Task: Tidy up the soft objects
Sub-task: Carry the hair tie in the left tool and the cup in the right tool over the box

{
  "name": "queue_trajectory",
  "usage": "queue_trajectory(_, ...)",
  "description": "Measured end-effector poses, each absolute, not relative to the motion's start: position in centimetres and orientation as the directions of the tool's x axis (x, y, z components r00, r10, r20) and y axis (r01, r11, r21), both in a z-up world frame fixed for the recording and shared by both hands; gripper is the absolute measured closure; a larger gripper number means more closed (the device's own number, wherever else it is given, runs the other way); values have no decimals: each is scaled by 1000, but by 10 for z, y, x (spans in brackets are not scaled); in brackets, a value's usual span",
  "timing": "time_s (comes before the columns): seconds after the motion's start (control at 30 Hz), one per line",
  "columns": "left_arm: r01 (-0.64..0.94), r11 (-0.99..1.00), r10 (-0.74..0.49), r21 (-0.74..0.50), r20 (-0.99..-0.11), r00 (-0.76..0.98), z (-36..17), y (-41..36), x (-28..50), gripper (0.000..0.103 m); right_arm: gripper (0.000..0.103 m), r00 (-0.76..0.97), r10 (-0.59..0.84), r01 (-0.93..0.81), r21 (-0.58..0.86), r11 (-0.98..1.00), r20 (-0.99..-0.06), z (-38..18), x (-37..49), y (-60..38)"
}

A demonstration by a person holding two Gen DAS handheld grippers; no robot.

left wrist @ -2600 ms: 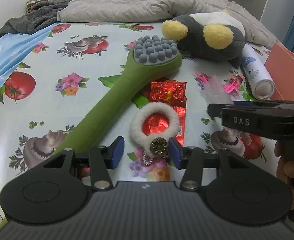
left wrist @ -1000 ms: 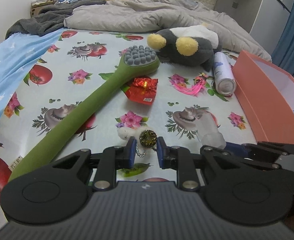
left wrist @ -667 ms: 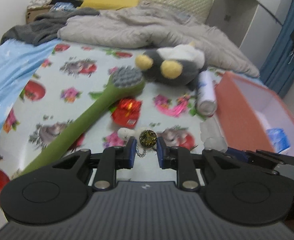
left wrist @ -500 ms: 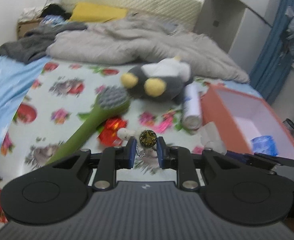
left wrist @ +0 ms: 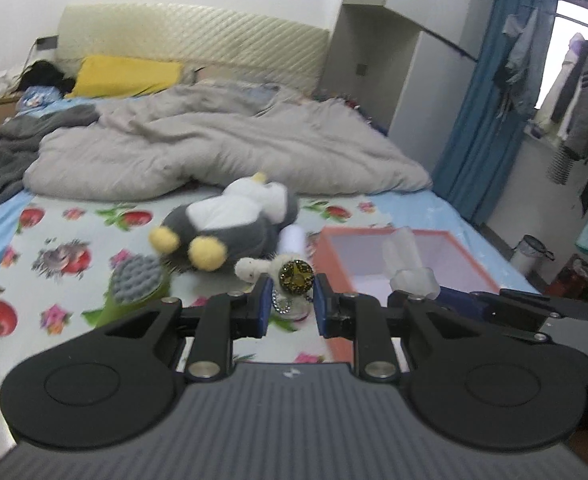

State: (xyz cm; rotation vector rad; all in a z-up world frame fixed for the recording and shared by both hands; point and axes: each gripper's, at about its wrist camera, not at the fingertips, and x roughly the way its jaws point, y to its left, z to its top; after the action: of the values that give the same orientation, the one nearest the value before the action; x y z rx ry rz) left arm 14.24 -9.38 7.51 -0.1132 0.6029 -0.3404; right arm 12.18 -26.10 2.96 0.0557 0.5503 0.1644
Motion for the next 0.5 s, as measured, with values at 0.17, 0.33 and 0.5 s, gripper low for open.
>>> queue_trajectory(0.17,327,924,-382,-198,-514,768,99,-124,143,77,79,857,143,-119,80,990,-495,53,118,-282)
queue_trajectory(0.33,366,909,-415,-199,-508,755,112,-154,147,77,79,866,115,-88,78,993,-486,68,117,-306)
queue_trajectory(0.5,402,893,-445,-202,-525,725,112,-184,158,77,79,864,81,-43,87,995,-497,73,119,-332)
